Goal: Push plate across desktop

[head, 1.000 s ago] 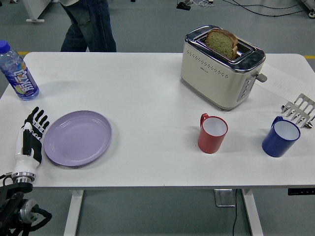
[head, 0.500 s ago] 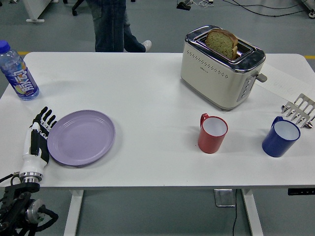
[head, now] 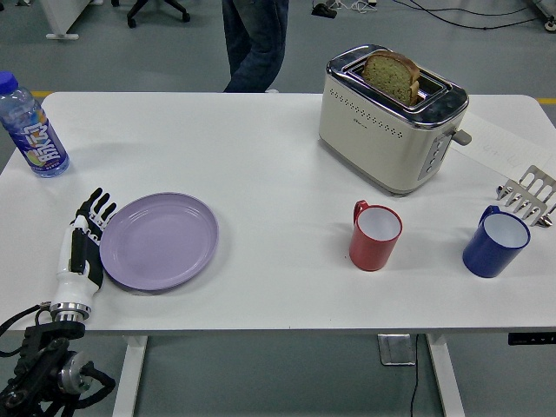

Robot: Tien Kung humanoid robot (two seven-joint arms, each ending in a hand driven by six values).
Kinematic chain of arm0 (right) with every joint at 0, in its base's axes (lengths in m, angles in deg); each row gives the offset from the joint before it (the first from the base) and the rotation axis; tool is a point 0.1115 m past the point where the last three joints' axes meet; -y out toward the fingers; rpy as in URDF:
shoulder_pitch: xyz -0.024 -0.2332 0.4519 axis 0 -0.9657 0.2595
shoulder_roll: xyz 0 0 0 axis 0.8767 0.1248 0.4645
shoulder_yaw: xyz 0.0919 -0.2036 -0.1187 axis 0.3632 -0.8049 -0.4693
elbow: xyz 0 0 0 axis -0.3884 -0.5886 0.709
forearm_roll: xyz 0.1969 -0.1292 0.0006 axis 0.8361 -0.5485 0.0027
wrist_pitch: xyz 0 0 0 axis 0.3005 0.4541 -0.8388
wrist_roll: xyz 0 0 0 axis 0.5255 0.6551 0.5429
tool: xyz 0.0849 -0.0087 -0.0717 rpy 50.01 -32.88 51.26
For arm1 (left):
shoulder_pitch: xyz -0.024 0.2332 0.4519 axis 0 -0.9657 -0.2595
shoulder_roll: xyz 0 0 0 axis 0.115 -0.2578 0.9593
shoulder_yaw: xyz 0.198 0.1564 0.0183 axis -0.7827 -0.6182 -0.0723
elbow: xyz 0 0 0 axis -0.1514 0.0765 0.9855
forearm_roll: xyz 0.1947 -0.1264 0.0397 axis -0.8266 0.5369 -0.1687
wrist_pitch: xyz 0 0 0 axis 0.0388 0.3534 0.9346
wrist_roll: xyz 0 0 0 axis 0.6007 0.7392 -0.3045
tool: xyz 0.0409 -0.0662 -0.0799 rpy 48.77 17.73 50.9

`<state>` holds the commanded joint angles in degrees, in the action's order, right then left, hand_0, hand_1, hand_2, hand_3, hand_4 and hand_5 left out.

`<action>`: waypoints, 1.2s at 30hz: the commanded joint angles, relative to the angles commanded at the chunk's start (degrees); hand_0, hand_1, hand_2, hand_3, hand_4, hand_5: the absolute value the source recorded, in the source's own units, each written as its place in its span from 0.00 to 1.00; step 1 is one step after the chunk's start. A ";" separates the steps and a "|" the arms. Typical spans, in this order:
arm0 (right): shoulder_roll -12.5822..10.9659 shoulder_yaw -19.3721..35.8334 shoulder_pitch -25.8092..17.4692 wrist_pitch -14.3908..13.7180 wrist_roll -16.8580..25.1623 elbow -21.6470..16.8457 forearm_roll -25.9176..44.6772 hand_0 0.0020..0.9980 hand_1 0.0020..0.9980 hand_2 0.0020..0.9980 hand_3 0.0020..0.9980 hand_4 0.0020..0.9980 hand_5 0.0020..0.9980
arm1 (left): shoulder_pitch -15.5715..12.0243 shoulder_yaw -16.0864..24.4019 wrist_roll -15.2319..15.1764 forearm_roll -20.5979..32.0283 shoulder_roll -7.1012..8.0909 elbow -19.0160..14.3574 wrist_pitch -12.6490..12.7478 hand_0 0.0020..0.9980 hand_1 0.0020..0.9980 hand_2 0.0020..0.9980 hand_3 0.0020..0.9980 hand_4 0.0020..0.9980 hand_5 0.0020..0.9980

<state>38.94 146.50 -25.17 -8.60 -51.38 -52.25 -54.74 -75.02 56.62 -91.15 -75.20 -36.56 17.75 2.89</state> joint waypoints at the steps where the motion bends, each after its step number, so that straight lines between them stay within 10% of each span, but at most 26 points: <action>1: 0.00 0.02 0.00 0.00 -0.01 0.00 -0.03 0.60 0.55 0.65 0.61 0.13 0.35 | 0.00 -0.09 -0.02 0.05 -0.01 -0.02 0.02 0.86 0.89 0.92 0.90 0.49 1.00; 36: -0.24 -0.64 0.19 0.17 0.14 0.00 0.30 0.60 0.55 0.65 0.61 0.14 0.34 | 2.18 -7.27 -0.11 1.65 -1.14 -0.96 0.26 0.86 0.89 0.92 0.90 0.48 1.00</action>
<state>38.70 145.86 -24.98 -8.43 -51.24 -52.25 -54.43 -72.84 49.36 -91.26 -73.55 -37.70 16.79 3.15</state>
